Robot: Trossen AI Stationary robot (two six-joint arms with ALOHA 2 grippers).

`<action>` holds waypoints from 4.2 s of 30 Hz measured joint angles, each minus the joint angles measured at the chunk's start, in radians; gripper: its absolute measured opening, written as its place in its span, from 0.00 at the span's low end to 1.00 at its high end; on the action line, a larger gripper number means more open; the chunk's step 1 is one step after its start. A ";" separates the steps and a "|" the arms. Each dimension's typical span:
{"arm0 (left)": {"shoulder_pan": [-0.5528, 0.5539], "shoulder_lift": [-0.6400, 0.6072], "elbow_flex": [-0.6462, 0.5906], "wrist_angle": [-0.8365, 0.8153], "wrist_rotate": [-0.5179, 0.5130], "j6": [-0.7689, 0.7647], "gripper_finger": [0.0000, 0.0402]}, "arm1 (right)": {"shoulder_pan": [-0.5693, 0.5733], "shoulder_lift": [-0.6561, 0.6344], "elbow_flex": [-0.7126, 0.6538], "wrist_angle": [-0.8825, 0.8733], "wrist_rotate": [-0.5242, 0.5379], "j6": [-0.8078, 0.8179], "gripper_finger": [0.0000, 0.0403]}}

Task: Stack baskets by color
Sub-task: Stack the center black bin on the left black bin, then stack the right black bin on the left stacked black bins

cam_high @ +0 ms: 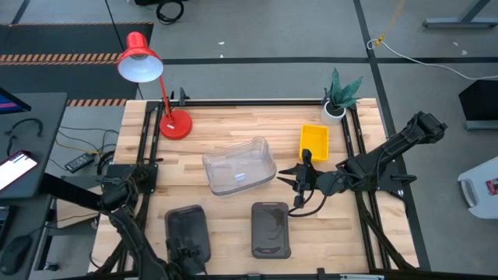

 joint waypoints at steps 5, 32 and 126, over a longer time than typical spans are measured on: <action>0.008 0.000 0.000 0.004 -0.041 0.026 0.42 | 0.000 0.000 0.000 -0.001 -0.015 0.000 0.21; 0.115 -0.045 0.001 0.005 -0.208 0.159 0.50 | 0.006 0.000 0.000 0.006 -0.016 0.006 0.21; 0.374 0.189 0.063 0.763 0.024 0.815 0.01 | 0.153 -0.120 0.000 -0.433 0.138 0.397 0.21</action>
